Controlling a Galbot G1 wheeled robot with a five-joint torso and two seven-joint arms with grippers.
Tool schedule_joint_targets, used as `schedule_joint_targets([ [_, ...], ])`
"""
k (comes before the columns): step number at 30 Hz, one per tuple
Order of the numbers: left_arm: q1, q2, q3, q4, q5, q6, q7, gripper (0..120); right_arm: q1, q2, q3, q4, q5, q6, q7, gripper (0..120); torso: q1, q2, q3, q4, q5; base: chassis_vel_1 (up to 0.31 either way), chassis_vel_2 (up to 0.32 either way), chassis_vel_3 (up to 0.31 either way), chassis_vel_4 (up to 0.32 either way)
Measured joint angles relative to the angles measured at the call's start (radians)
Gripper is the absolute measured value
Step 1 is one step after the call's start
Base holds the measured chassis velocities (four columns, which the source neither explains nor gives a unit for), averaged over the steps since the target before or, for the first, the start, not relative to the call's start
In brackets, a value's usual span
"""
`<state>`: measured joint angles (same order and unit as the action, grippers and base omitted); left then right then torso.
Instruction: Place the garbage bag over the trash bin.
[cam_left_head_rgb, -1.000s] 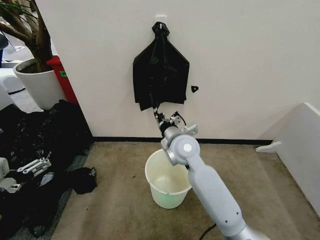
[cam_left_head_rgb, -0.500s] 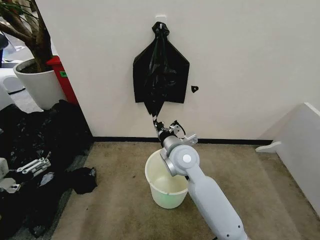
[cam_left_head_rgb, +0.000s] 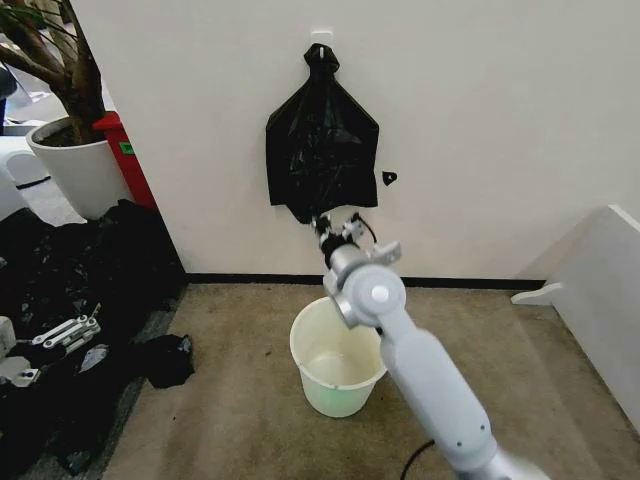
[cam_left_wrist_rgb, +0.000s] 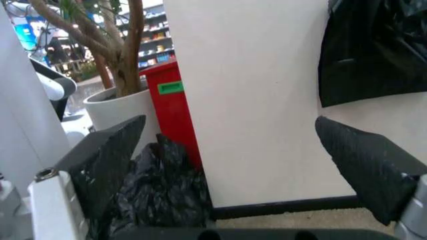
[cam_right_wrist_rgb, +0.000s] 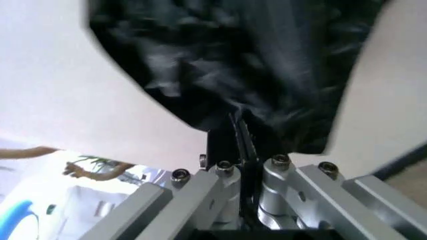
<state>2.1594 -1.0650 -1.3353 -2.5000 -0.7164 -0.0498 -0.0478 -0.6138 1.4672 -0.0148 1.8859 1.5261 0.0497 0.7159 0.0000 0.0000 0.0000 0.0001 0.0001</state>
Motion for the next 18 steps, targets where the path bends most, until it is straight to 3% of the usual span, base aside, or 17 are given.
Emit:
schedule_joint_targets([
  [18, -0.001, -0.022, 0.001, 0.000, 0.026, -0.023, 0.025, 100, -0.069, -0.039, -0.101, 0.044, -0.138, -0.070, -0.057, 0, 0.000, 0.000, 0.000, -0.0001, -0.0001, 0.000, 0.000, 0.000, 0.000],
])
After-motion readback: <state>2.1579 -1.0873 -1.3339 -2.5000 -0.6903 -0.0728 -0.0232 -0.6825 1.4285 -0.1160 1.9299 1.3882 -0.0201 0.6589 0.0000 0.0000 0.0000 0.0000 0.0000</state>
